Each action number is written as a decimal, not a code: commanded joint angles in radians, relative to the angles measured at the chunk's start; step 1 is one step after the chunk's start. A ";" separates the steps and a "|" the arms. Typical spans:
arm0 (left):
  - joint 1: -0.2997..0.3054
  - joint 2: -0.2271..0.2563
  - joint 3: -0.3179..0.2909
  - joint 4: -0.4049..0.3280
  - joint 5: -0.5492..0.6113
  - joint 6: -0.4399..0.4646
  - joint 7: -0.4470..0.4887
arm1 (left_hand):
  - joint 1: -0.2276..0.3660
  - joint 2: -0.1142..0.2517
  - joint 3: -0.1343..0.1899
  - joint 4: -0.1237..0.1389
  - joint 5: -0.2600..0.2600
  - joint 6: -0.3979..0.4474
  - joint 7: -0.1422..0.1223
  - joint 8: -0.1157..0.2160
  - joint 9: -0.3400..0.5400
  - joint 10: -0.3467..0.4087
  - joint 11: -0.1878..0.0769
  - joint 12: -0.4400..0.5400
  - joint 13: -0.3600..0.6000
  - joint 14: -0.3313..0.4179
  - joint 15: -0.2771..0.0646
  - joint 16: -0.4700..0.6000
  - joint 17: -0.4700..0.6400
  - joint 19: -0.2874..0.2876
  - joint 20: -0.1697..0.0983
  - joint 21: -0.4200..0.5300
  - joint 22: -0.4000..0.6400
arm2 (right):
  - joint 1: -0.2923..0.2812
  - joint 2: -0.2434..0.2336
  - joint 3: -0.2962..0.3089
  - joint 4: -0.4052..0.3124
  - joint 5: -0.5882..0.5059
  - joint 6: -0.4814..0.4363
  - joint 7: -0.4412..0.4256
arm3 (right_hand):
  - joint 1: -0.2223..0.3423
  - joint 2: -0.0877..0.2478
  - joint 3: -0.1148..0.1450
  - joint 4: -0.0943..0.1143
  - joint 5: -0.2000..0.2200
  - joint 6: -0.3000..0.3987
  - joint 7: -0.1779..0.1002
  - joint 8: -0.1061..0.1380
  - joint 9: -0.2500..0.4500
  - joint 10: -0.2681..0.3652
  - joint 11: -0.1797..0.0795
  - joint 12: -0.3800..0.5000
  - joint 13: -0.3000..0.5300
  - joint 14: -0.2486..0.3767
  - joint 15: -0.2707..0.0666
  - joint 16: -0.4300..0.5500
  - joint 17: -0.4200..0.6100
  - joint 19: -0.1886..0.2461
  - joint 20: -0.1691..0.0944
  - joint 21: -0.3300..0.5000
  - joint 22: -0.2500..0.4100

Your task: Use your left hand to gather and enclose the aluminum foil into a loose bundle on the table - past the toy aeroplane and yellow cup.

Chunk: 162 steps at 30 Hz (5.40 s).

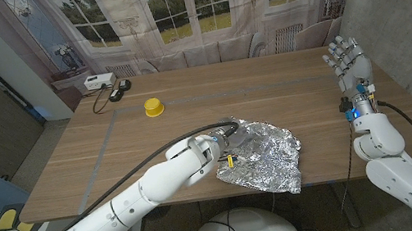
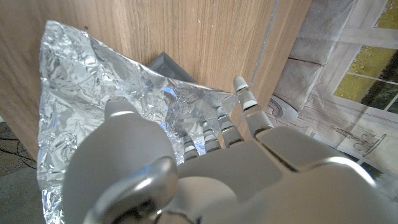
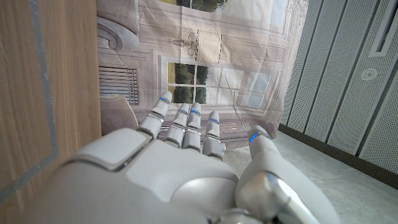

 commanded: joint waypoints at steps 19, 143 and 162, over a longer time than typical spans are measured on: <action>-0.042 -0.122 0.047 0.173 0.024 0.076 -0.227 | 0.100 0.031 -0.047 -0.022 -0.013 0.304 0.060 0.049 0.007 0.412 -0.034 0.096 -0.045 0.474 -0.096 0.053 -0.025 0.603 -0.179 0.108 -0.015 | 0.067 0.004 -0.038 0.030 -0.026 -0.028 -0.023 | -0.007 -0.002 0.007 0.003 0.006 0.004 0.001 -0.002 0.003 0.011 -0.003 0.007 0.005 0.019 0.004 0.009 0.005 0.012 -0.005 0.007 0.005; -0.145 -0.093 0.052 0.256 -0.090 0.215 -0.065 | -0.031 -0.140 0.744 -0.051 -0.133 0.304 0.092 0.007 0.112 0.373 -0.062 0.212 0.280 0.606 -0.204 0.165 0.272 0.320 -0.268 0.901 -0.034 | 0.149 -0.008 -0.072 0.095 -0.034 -0.054 -0.035 | -0.025 -0.008 0.012 0.015 0.005 0.076 0.025 0.001 0.003 0.100 0.011 0.017 0.007 0.044 0.006 0.001 0.005 0.008 -0.016 0.003 0.005; -0.102 -0.047 -0.046 0.196 -0.271 0.211 0.082 | -0.431 -0.139 0.352 -0.013 -0.105 -0.019 0.034 0.017 0.011 0.116 -0.003 0.038 0.193 0.176 -0.009 0.008 0.101 -0.010 -0.001 0.522 -0.025 | 0.164 -0.007 -0.082 0.105 -0.027 -0.063 -0.028 | -0.027 -0.009 0.012 0.016 0.005 0.080 0.025 -0.001 0.003 0.103 0.015 0.015 0.007 0.046 0.011 0.000 0.005 0.007 -0.016 0.002 0.005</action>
